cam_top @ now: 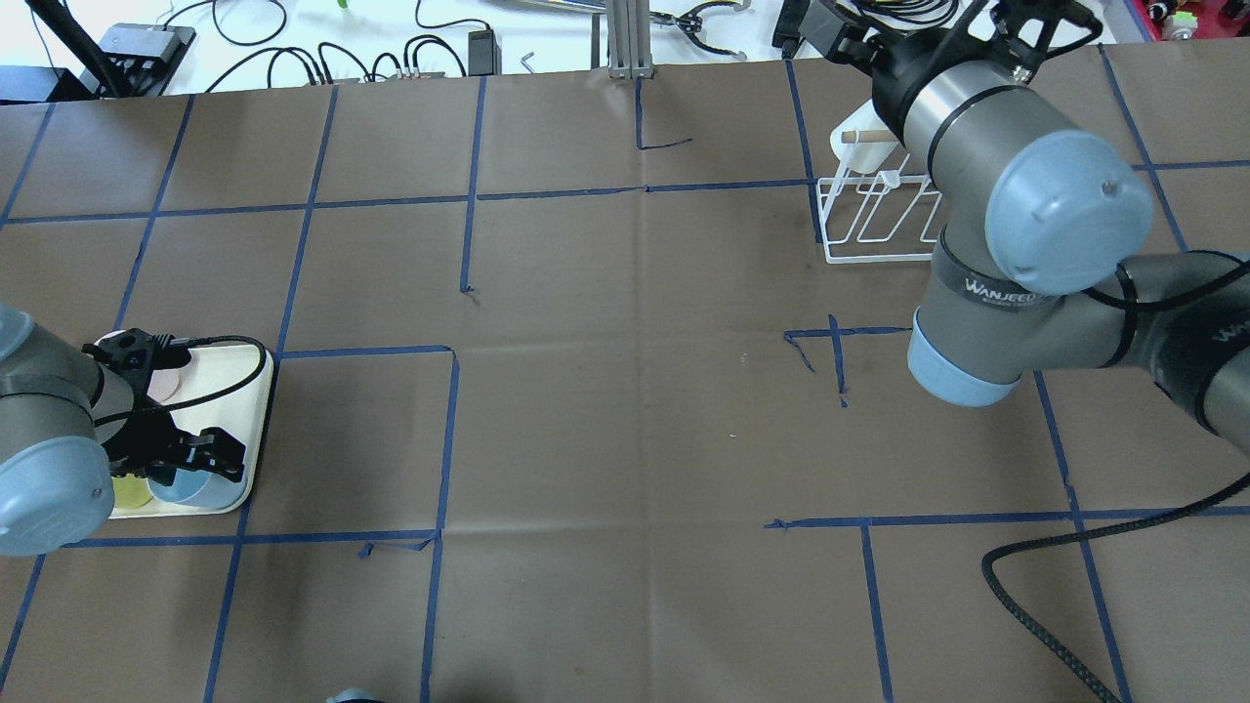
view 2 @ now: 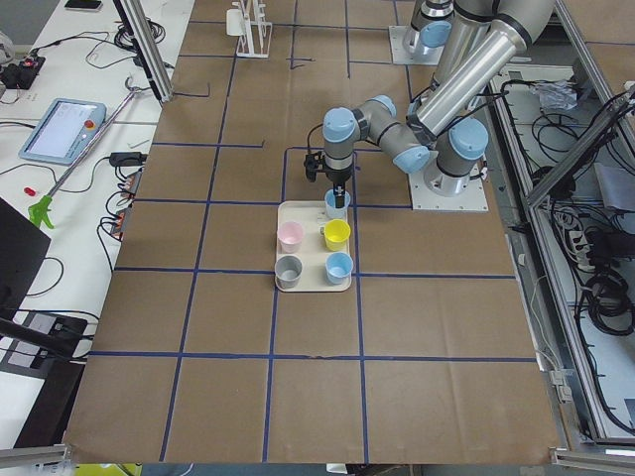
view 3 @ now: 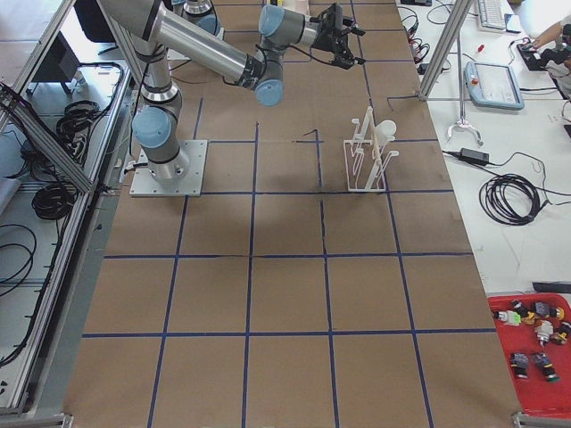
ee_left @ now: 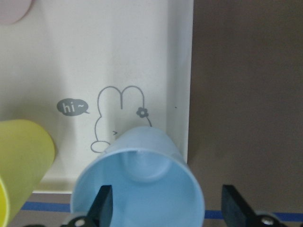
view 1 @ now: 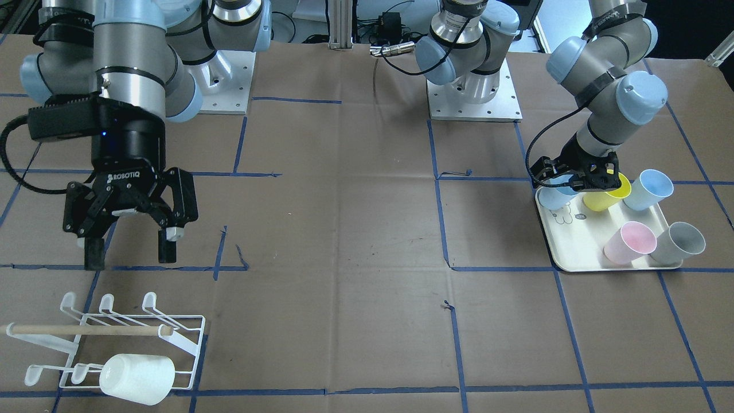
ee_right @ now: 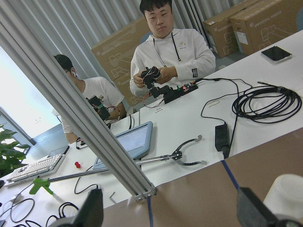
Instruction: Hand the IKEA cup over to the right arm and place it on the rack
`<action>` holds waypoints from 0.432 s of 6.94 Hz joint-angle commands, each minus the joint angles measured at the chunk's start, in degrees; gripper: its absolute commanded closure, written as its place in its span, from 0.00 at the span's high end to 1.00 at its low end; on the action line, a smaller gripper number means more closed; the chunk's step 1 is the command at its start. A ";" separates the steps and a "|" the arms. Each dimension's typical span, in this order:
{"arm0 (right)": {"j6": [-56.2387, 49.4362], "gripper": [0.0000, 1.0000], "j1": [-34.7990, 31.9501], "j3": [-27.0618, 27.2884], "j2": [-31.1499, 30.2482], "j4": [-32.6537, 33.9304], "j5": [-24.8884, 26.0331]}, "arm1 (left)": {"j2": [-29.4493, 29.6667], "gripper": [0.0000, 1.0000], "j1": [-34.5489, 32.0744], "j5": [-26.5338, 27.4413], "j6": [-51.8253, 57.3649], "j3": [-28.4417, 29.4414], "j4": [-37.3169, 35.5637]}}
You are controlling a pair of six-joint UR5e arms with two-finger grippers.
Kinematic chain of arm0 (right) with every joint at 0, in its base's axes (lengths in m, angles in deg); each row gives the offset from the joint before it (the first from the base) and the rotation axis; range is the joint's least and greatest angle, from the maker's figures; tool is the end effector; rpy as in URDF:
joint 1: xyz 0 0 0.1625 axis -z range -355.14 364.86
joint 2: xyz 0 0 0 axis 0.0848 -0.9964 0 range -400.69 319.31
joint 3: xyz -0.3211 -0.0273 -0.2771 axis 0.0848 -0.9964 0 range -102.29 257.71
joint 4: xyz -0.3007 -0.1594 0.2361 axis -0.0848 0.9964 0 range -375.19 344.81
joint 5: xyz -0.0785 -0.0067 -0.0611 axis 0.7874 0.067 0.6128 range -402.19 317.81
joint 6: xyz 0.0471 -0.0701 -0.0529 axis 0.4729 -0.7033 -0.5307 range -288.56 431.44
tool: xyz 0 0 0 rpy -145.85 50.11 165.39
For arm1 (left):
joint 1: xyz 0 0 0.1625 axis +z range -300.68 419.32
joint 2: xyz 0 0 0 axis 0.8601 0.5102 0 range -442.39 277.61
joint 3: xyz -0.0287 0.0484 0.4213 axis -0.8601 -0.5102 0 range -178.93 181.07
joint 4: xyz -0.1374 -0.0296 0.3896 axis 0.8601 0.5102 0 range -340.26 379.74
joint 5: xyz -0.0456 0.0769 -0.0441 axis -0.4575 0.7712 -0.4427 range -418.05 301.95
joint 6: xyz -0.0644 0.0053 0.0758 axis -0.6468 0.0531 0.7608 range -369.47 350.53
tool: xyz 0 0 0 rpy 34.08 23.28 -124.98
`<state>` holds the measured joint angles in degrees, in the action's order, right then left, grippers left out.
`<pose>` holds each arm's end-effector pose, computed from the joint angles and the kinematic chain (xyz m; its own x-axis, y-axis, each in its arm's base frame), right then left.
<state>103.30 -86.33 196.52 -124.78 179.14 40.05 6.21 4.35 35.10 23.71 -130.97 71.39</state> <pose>0.1570 -0.4902 0.4209 -0.8430 0.0590 -0.5347 0.5154 0.3735 -0.7713 0.1151 -0.3868 0.2286 -0.9993 -0.0303 -0.0240 -0.0318 0.9975 0.0636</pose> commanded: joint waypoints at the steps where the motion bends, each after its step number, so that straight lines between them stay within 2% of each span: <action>1: 18.76 1.00 -2.75 4.67 -2.04 2.79 -4.52 | 0.00 0.10 -0.04 -0.07 0.22 0.21 0.12; 2: 29.12 1.00 -3.45 5.37 -2.05 4.46 -7.51 | -0.09 0.00 -0.04 -0.33 0.48 0.90 0.20; 3: 36.27 1.00 -3.72 6.69 -2.05 7.00 -8.76 | -0.09 0.00 -0.30 -0.85 0.57 3.09 0.64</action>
<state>129.62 -89.46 201.73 -126.74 183.48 33.53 6.16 4.22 34.73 24.12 -129.76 71.68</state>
